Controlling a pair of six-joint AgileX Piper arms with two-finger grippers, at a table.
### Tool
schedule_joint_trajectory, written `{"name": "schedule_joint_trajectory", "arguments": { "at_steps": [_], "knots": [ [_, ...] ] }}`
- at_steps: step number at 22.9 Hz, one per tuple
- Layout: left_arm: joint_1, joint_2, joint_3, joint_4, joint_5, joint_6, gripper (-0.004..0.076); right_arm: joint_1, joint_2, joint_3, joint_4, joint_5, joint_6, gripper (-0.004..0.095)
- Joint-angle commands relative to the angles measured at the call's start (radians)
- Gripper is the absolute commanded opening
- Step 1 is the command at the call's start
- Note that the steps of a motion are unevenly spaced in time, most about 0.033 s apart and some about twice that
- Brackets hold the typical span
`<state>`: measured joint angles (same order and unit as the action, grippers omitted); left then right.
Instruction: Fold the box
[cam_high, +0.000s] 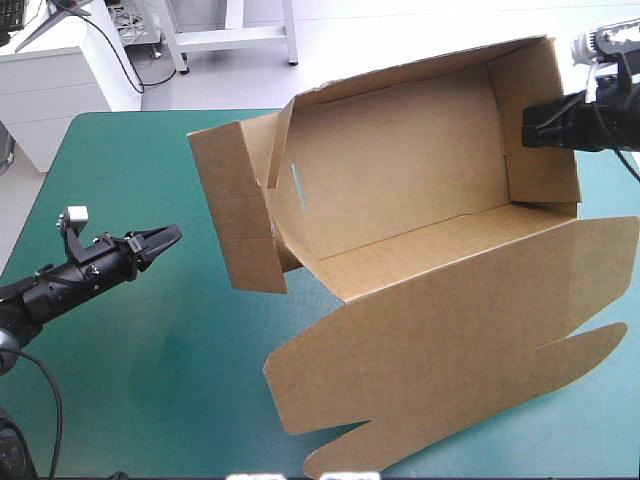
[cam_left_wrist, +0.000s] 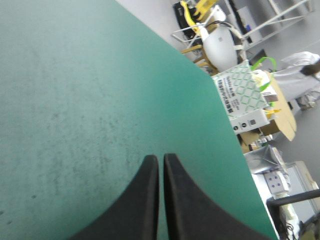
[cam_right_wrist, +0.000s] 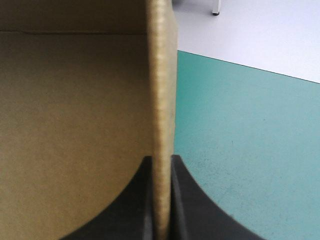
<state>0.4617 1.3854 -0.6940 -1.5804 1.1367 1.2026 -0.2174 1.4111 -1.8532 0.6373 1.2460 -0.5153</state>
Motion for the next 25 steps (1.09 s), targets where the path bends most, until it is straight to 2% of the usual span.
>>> {"name": "schedule_joint_trajectory", "arguments": {
  "at_steps": [1,4,5,8,10,16,22,24,25],
  "knots": [
    [-0.045,-0.021,-0.070,-0.095,0.166,-0.002,0.0088,0.044,-0.037,-0.021,0.037,0.005,0.002,-0.0019],
    [-0.101,-0.021,-0.116,-0.087,0.166,-0.040,0.0253,0.067,-0.037,-0.021,0.035,0.005,0.002,-0.0019],
    [-0.127,-0.021,-0.128,-0.087,0.166,-0.042,0.0349,0.070,-0.037,-0.021,0.037,0.005,0.007,-0.0019],
    [-0.186,-0.021,-0.156,-0.083,0.166,-0.053,0.0554,0.076,-0.035,-0.021,0.037,0.005,0.009,-0.0019],
    [-0.223,-0.025,-0.167,-0.083,0.166,-0.056,0.0631,0.076,-0.035,-0.021,0.037,0.005,0.012,-0.0019],
    [-0.299,-0.077,-0.210,-0.088,0.166,-0.074,0.0641,0.076,-0.035,-0.021,0.025,-0.018,0.020,-0.0017],
    [-0.299,-0.167,-0.216,-0.109,0.166,-0.082,0.0640,0.078,-0.033,-0.021,0.007,-0.075,0.047,-0.0010],
    [-0.299,-0.186,-0.220,-0.112,0.166,-0.093,0.0641,0.121,-0.033,-0.021,-0.062,-0.095,0.073,0.0005],
    [-0.299,-0.193,-0.232,-0.112,0.166,-0.101,0.0641,0.171,-0.033,-0.021,-0.137,-0.117,0.106,0.0005]
  ]
}}
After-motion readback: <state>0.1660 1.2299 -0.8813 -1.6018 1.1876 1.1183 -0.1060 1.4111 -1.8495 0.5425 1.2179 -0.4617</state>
